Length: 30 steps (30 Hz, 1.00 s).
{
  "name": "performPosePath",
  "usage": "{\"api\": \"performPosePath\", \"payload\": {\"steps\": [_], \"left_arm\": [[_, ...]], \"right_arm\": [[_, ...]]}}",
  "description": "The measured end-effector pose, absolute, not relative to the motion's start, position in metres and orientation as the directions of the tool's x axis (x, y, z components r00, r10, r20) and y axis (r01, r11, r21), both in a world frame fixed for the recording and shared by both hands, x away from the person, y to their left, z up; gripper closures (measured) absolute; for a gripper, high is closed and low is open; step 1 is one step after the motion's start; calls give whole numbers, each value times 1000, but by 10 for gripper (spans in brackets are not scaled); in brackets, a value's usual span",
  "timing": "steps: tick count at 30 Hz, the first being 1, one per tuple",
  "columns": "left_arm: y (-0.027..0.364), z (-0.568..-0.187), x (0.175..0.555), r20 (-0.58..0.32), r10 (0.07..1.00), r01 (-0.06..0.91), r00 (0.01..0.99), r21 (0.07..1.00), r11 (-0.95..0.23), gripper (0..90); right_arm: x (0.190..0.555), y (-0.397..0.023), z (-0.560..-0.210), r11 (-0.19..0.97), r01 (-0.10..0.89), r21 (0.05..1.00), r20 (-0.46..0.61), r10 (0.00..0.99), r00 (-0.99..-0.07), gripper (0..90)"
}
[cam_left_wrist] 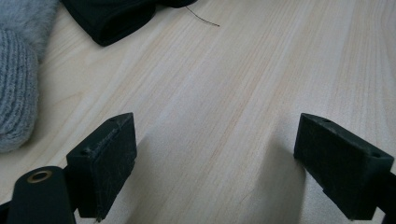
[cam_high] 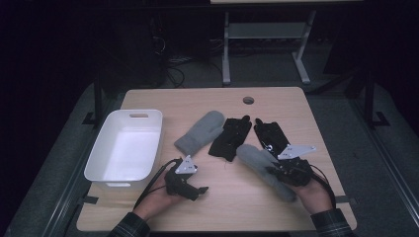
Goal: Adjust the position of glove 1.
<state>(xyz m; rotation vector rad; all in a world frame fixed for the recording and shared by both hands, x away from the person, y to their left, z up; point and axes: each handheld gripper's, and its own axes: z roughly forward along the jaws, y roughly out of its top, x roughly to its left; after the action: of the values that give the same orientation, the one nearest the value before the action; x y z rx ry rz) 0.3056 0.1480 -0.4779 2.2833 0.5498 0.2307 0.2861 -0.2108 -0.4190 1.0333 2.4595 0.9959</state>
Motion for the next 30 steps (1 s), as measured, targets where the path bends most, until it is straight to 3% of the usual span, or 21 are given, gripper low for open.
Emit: {"api": "performPosePath", "payload": {"steps": [9,15,19,21,22,23,24,25,30], "left_arm": [[148,-478,306,-2,454,316,891,720,-617,122],[148,-478,306,-3,455,317,891,721,-616,122],[148,-478,305,-3,456,318,890,721,-616,122],[148,-478,305,-4,457,320,889,721,-615,122],[148,-478,305,-4,457,320,889,720,-615,122],[148,-478,305,-4,457,320,889,720,-616,122],[148,-478,305,-4,457,320,889,720,-616,122],[148,-478,305,-3,458,320,889,720,-615,122],[148,-478,305,-7,459,322,888,723,-611,122]], "right_arm": [[279,-203,-432,525,531,665,17,700,-714,762],[276,-206,-434,506,537,675,52,693,-719,527],[275,-211,-427,476,516,712,64,688,-723,508],[275,-220,-423,465,495,733,62,680,-731,610],[275,-220,-423,465,495,733,62,680,-731,610],[275,-229,-423,452,506,734,72,690,-721,720],[275,-229,-423,452,506,734,72,690,-721,720],[277,-240,-424,458,515,725,66,698,-713,800],[278,-262,-433,476,549,686,58,717,-695,897]]}}
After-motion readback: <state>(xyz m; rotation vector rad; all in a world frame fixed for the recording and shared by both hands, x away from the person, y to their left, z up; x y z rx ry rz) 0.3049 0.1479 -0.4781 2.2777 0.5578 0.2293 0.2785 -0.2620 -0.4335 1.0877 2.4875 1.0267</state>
